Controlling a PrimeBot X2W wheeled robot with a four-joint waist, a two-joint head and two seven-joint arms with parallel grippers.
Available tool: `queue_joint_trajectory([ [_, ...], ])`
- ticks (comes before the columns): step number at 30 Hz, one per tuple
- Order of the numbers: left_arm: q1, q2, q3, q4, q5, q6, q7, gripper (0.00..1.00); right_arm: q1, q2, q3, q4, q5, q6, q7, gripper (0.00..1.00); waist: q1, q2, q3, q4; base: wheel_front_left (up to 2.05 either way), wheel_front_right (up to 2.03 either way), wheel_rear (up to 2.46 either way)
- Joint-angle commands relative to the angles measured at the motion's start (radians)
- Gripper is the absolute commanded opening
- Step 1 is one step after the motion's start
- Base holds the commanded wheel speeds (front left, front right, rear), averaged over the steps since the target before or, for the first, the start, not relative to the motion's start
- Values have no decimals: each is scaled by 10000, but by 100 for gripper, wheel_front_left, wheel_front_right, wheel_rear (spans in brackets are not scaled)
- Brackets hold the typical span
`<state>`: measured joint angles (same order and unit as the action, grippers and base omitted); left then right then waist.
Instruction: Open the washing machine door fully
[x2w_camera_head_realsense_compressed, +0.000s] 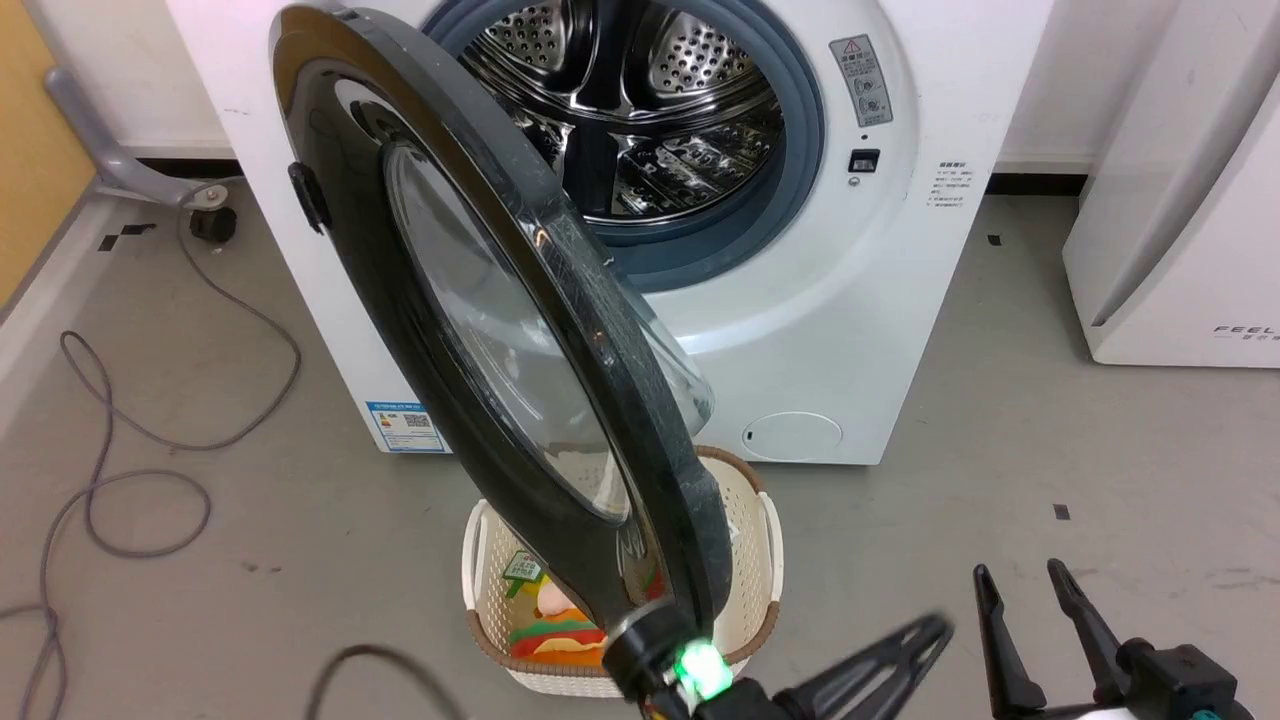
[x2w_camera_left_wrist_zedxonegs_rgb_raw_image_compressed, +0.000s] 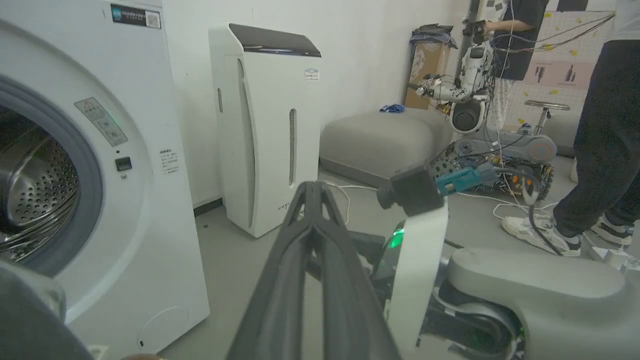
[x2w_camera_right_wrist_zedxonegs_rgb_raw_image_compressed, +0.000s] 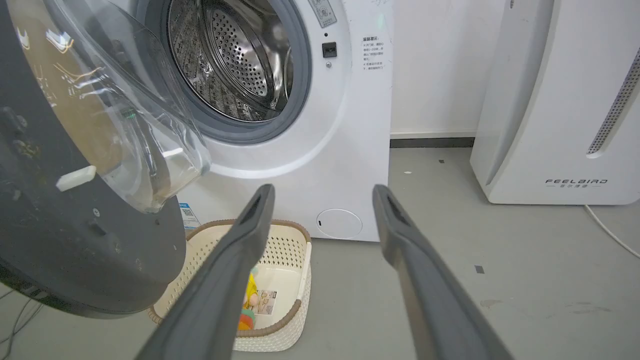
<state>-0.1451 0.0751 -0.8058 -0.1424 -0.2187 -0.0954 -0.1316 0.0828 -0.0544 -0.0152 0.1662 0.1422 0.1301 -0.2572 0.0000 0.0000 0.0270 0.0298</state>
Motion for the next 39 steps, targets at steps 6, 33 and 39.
queue_joint_trajectory([
  [6,-27,127,-156,1591,-100,34,400,0,-38,41,45,105,54,6,-45,100,0,0,75,-65,0,0,0],
  [33,-1439,-246,539,4339,-959,2739,-969,0,-214,41,141,492,377,6,-45,100,0,0,299,-82,0,0,0],
  [39,-880,0,598,3974,-1052,3011,-997,0,-211,41,163,570,424,6,-45,100,0,0,226,-75,0,0,0],
])
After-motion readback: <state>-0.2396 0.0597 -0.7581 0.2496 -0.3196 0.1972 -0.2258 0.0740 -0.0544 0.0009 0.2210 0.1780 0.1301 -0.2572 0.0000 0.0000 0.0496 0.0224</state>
